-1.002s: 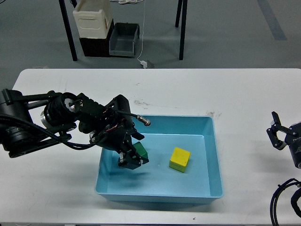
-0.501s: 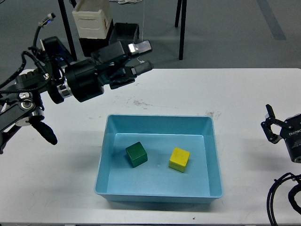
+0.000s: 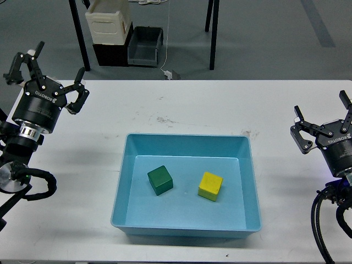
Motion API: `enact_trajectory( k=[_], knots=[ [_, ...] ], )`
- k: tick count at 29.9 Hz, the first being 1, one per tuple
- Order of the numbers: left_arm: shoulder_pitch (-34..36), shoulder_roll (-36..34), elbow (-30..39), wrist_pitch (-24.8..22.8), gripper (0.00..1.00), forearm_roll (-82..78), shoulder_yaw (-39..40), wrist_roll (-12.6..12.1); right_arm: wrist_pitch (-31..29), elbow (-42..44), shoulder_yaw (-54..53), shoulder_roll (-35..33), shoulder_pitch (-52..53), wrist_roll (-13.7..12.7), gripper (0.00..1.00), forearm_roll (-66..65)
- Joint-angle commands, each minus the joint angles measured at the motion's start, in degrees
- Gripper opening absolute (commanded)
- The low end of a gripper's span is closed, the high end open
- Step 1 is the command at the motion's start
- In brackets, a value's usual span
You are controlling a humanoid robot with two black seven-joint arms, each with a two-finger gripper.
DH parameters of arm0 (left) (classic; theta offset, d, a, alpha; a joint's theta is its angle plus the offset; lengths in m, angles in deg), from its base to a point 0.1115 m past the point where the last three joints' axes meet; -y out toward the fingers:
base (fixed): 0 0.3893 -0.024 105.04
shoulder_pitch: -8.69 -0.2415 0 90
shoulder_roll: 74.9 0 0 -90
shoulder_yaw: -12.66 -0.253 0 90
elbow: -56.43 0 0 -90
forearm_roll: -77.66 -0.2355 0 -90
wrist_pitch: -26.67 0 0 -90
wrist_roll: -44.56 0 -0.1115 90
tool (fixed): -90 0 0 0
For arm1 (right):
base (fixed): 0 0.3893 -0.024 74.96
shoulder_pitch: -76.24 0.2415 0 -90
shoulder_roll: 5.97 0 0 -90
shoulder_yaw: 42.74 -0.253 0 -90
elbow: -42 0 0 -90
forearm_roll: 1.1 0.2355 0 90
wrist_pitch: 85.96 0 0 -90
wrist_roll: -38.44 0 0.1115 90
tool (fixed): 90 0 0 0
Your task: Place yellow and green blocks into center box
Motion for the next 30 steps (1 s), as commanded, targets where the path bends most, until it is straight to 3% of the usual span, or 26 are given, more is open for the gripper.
enact_trajectory(
  k=[1,5,12,30],
  knots=[
    [-5.7,-1.4,3.2,-0.7,1.0,4.1,0.1,0.0,-1.6,-0.2,-0.2,0.0,-3.4,-0.5,1.0,2.5],
    [-11.6,-0.9,7.5,-3.4,1.0,4.4,0.5,0.0,-2.6,-0.4,-0.3,0.0,-6.7,-0.5,1.0,6.9],
    [-15.8,1.0,7.6,-4.3,1.0,17.3,0.7,0.0,-2.6,-0.4,-2.3,0.0,-8.9,-0.5,1.0,11.8],
    [-20.1,5.7,8.4,-10.9,1.0,19.3,0.9,0.0,-4.7,-0.2,-2.2,0.0,-12.7,-0.6,1.0,16.7]
  ],
)
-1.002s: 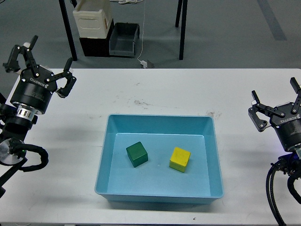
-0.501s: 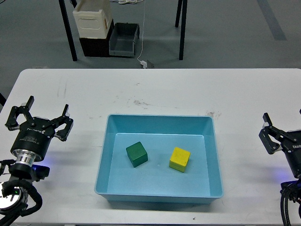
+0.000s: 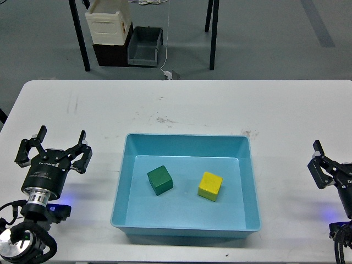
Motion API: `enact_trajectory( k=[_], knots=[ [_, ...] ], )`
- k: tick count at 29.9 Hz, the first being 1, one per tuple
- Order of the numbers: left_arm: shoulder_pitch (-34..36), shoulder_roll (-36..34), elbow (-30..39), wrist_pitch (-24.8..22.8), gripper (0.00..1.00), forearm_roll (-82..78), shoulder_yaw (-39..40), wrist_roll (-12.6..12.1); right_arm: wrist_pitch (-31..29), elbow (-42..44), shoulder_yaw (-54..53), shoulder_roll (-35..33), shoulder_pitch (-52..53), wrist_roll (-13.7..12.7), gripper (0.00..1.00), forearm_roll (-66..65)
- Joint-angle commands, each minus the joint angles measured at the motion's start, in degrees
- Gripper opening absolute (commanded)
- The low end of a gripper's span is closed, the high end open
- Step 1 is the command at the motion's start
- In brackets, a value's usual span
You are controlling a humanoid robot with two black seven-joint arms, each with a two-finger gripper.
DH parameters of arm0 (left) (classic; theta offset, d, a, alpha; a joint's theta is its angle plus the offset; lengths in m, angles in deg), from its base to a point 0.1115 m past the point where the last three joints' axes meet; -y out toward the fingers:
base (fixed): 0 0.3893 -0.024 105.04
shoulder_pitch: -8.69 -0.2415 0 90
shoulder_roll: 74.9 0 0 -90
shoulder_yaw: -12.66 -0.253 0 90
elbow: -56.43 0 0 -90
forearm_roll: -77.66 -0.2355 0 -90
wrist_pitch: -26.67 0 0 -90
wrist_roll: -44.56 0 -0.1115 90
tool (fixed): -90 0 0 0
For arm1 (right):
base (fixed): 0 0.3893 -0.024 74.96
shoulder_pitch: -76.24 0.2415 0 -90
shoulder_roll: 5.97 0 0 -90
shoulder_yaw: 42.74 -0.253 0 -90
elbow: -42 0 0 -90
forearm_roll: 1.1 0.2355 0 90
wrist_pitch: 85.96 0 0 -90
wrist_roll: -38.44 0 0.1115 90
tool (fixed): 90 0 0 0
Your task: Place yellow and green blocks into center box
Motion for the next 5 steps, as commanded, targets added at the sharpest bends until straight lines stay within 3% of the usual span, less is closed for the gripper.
enact_trajectory(
  k=[1,5],
  knots=[
    [-0.5,0.1,0.8,-1.9,1.0,0.0,0.0,0.0,-0.1,0.0,0.2,0.0,-0.1,0.0,1.0,0.0],
    [-1.2,0.1,1.6,-2.1,1.0,0.0,0.0,0.0,-0.1,0.1,0.4,0.0,-0.1,0.0,1.0,0.0]
  ],
)
